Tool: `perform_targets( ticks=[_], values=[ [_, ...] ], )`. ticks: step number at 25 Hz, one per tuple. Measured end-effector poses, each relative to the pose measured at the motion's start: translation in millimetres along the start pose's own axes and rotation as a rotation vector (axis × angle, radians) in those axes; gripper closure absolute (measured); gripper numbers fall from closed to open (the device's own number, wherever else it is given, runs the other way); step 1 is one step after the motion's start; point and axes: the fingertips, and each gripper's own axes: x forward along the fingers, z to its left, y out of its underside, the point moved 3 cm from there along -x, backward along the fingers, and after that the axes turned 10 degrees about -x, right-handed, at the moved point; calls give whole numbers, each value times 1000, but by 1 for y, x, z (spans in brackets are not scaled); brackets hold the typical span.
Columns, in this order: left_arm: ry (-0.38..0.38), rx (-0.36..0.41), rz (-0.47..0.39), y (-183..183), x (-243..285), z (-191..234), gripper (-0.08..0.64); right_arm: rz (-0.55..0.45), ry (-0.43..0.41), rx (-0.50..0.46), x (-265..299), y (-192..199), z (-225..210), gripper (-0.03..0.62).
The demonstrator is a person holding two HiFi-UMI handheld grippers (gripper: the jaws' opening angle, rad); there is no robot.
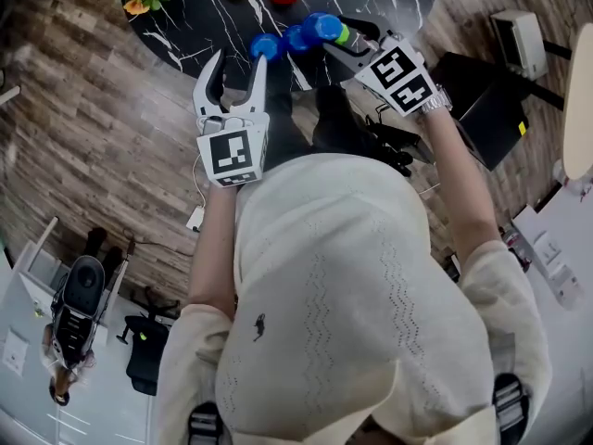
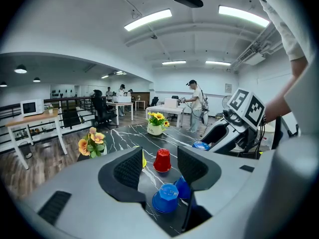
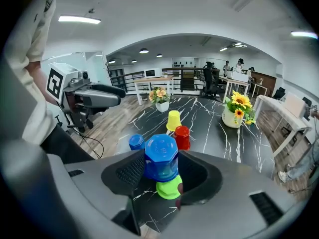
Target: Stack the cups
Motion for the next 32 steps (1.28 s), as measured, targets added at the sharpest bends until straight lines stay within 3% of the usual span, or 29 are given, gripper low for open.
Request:
perform_targets(
  ticks=[15,19,32],
  values=[
    [-13,-11,11,6,1,6,318,40,-16,-29,3,6,13,371],
    [-15,-12,14,7,2,4,318,38,-40,-23,1,9,15,339],
    [-9,0,18,-1,23,18,318,-83,-16,105,-27,-4,-1,331]
  ],
)
